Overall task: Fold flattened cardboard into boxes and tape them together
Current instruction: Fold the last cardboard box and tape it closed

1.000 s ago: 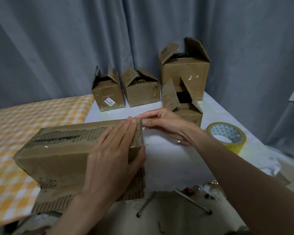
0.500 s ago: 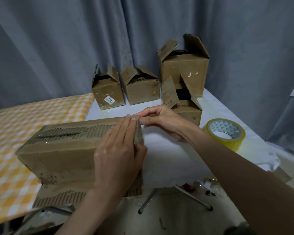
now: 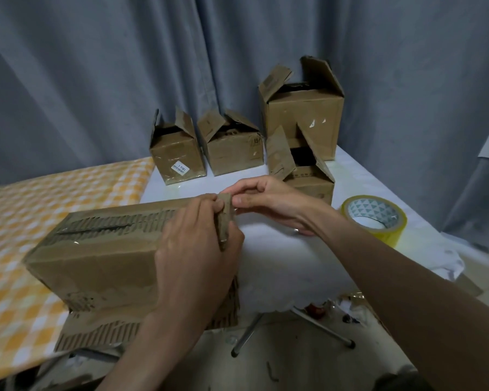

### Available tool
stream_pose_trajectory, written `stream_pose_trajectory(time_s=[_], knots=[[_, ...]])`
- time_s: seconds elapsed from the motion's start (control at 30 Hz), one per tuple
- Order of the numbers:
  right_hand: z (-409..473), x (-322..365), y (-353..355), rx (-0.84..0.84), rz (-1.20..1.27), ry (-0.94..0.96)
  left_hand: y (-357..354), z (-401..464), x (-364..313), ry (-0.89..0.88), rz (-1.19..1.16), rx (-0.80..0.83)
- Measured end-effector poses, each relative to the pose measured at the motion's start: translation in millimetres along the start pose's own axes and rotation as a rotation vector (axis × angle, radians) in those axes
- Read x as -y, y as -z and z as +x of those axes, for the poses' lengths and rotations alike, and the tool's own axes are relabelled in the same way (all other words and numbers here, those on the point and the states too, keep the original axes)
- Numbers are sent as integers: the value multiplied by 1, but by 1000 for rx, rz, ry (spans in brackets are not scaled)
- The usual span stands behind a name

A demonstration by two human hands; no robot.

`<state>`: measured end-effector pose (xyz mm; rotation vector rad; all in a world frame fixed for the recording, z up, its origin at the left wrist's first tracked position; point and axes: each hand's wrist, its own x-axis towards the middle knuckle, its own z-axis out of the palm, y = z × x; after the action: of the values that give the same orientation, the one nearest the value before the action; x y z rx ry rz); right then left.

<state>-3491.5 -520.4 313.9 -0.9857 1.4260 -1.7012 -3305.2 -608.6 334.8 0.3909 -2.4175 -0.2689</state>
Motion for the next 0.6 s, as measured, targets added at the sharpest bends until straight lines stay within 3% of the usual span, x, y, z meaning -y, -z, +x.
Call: stream_pose_trajectory(time_s=[0.23, 0.47, 0.6], knots=[[5, -2, -15, -134, -116, 120, -1, 0, 3, -40, 105, 36], [-7, 7, -12, -17, -132, 63, -2, -2, 4, -152, 255, 67], [-7, 6, -13, -1, -130, 61, -9, -2, 2, -113, 200, 97]])
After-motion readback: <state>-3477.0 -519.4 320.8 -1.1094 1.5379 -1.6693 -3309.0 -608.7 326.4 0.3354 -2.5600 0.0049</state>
